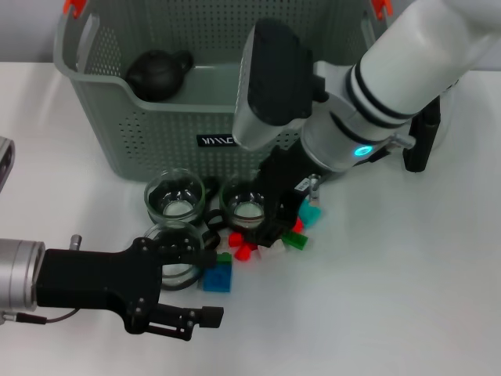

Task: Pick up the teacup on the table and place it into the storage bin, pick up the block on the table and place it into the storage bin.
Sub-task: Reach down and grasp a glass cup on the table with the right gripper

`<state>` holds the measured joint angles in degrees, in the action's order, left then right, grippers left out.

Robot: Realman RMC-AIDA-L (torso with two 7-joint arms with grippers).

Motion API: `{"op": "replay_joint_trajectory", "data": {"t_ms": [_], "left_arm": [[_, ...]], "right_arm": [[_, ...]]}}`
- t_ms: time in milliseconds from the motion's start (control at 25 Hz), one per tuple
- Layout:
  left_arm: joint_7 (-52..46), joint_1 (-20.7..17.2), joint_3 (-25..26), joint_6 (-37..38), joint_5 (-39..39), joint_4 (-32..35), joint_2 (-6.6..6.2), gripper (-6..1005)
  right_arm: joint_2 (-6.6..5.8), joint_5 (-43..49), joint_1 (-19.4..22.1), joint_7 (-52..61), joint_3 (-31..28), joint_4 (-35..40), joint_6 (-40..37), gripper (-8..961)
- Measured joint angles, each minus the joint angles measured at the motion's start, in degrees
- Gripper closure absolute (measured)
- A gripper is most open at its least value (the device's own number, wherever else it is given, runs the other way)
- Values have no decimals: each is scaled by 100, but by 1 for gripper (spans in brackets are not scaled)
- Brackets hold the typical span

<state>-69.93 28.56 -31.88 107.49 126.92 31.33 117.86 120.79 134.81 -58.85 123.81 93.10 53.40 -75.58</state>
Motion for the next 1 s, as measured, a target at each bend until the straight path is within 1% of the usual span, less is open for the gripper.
{"op": "replay_joint_trajectory", "data": {"t_ms": [120, 480, 640, 1000], "left_arm": [[6, 0, 5, 0, 0, -4, 0, 218], [17, -6, 15, 0, -32, -10, 5, 220], [20, -9, 15, 0, -43, -8, 8, 221], [32, -9, 15, -19, -45, -13, 9, 223]], "right_arm": [[9, -65, -32, -42, 171, -276, 335, 115], [15, -315, -42, -53, 708, -797, 1200, 114], [18, -374, -48, -55, 861, -909, 1356, 115], [24, -386, -48, -59, 907, -954, 1394, 121]]}}
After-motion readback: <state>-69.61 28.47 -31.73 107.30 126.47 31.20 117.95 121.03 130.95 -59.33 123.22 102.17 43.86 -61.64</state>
